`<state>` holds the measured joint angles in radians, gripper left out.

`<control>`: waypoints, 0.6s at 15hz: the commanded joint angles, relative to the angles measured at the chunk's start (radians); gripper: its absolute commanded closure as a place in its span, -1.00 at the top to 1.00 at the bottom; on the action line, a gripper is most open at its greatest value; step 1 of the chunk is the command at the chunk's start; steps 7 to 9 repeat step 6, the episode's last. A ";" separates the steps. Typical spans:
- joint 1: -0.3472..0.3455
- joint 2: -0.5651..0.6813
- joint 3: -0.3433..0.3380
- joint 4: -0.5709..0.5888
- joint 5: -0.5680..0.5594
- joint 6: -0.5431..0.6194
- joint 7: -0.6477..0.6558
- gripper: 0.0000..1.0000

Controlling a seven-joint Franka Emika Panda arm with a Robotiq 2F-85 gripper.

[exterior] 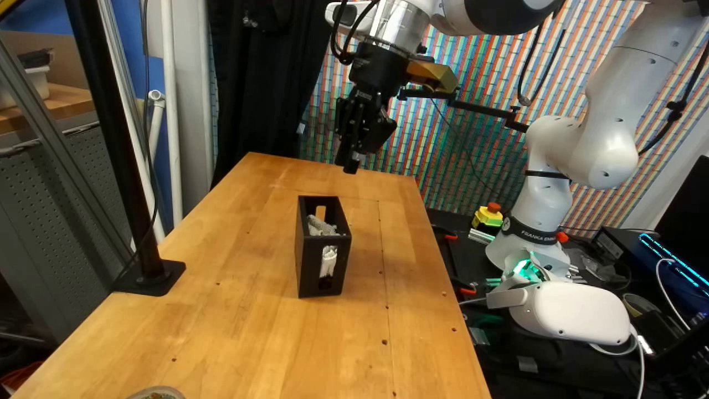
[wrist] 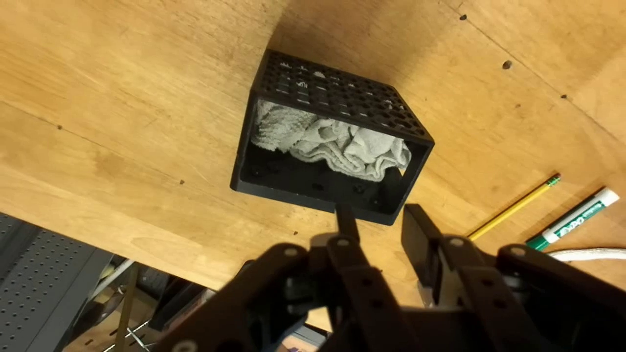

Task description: Put the white towel in the black box

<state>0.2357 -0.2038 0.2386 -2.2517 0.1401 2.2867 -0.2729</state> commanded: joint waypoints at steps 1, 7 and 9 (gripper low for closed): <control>0.014 0.001 -0.013 0.000 -0.005 -0.002 0.004 -0.36; 0.014 0.001 -0.014 -0.004 -0.004 -0.002 0.004 -0.35; 0.014 0.001 -0.014 -0.004 -0.004 -0.002 0.004 -0.35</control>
